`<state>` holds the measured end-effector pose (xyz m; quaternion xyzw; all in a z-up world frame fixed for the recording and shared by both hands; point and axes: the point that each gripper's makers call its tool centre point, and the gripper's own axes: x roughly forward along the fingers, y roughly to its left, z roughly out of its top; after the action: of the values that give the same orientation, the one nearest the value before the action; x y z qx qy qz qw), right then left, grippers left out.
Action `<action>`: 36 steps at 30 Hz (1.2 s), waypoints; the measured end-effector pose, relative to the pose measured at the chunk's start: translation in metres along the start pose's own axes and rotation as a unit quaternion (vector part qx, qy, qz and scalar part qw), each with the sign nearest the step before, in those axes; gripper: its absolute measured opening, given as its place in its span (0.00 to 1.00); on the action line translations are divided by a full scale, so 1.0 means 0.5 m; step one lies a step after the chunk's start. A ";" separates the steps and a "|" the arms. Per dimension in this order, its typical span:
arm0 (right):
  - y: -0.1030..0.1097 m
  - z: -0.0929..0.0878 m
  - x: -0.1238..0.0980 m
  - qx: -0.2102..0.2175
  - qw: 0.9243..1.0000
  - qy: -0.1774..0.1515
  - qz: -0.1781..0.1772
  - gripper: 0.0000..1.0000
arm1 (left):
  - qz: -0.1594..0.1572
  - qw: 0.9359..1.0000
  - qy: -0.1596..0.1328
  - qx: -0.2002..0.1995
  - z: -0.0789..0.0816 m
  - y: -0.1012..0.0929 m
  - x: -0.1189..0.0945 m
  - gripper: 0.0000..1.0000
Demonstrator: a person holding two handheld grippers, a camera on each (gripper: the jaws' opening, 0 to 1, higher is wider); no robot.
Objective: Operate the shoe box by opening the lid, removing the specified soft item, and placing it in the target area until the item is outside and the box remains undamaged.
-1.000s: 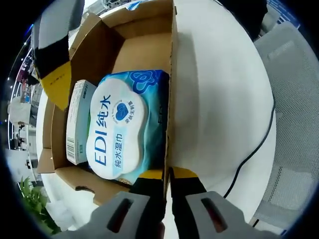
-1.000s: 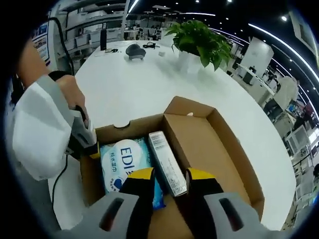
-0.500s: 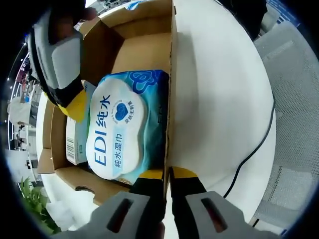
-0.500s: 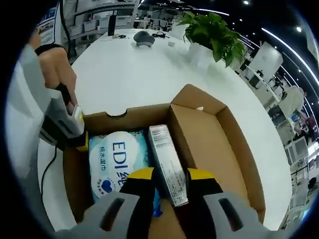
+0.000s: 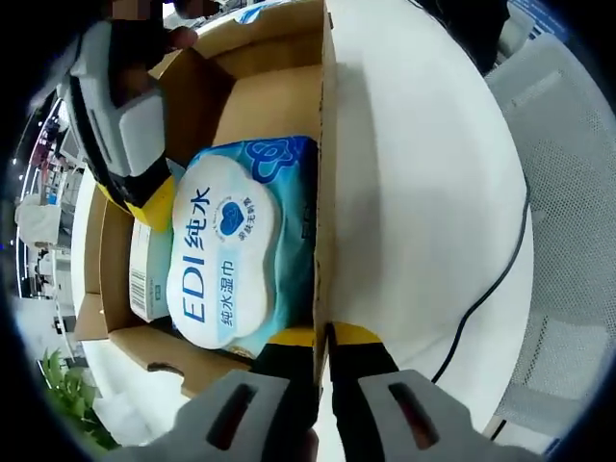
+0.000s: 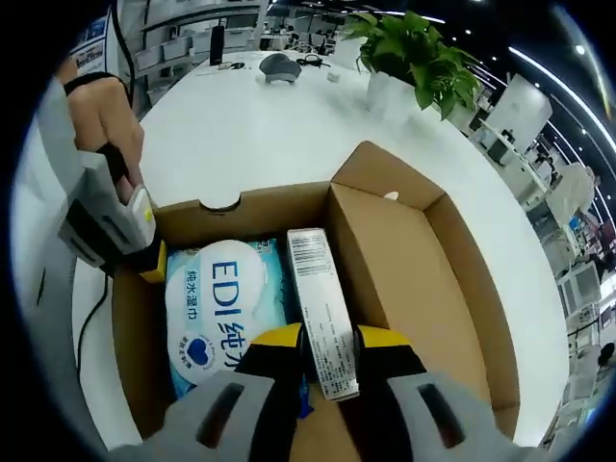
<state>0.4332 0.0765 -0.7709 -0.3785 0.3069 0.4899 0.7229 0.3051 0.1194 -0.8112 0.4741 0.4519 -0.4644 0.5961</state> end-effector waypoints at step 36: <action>-0.006 -0.189 -0.123 0.136 0.989 0.062 -0.019 0.16 | -0.001 1.000 0.001 0.002 0.005 0.001 -0.003 0.02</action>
<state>0.4086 -0.0335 -0.7695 -0.3117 0.4080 0.4054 0.7563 0.3054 0.1169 -0.8092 0.4755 0.4514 -0.4656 0.5944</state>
